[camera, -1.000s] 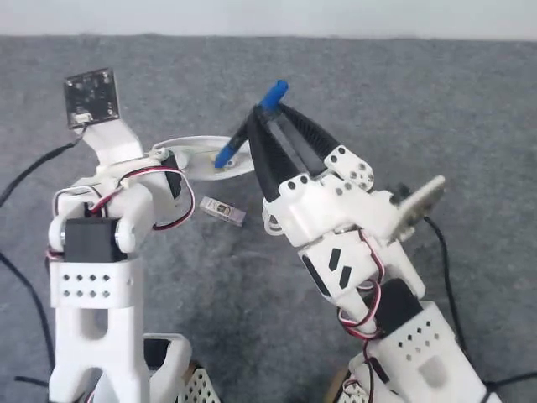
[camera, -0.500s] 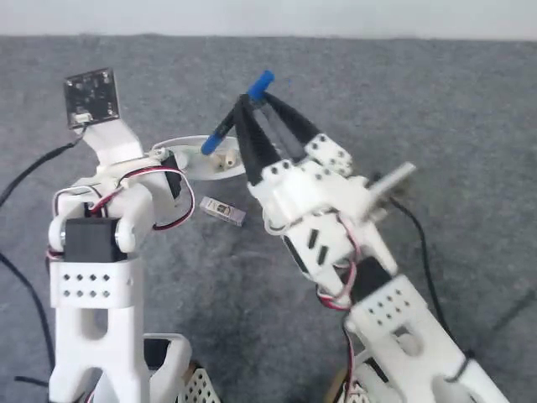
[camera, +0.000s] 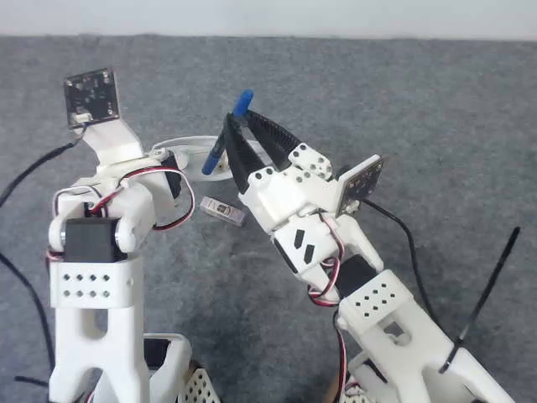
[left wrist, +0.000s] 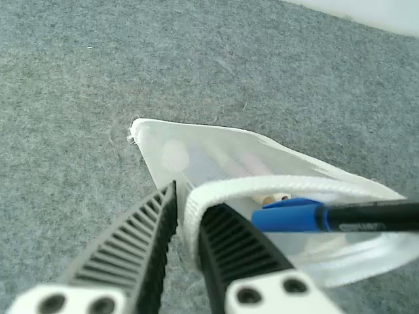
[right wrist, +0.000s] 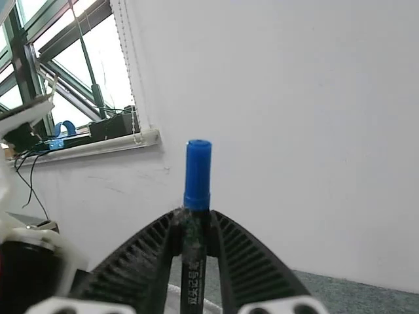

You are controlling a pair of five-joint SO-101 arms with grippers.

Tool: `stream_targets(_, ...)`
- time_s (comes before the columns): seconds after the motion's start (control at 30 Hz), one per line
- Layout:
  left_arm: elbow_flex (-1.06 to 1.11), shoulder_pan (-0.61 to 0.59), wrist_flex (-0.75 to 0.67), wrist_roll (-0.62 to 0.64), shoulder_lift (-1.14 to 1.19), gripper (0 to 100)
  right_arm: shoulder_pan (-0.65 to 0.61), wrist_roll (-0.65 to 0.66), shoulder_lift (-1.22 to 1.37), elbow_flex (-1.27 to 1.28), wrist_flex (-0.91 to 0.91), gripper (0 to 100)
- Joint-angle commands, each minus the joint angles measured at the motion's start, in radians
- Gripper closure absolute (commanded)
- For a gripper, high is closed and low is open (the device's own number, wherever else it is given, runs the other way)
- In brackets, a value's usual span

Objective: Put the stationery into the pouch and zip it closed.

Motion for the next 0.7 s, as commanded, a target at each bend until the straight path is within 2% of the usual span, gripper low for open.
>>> stream_targets(0.0,-0.053,-0.002,-0.002,-0.006,-0.008,99,-0.021,-0.011,0.012,-0.011,-0.028,99.2)
stream_targets(0.2,-0.053,-0.002,-0.002,-0.006,-0.008,99,-0.018,0.011,0.134,-0.031,-0.084,99.2)
stream_targets(0.33,-0.051,-0.002,-0.002,-0.006,-0.008,99,-0.022,0.137,0.226,-0.028,-0.196,99.2)
stream_targets(0.53,-0.051,-0.002,-0.002,-0.006,-0.008,99,-0.024,0.226,0.338,-0.034,-0.271,99.1)
stream_targets(0.6,-0.051,-0.002,-0.002,-0.008,-0.008,99,-0.024,0.281,0.341,-0.032,-0.269,95.2)
stream_targets(0.67,-0.051,-0.002,-0.002,-0.008,-0.008,99,-0.024,0.316,0.341,-0.025,-0.269,86.2)
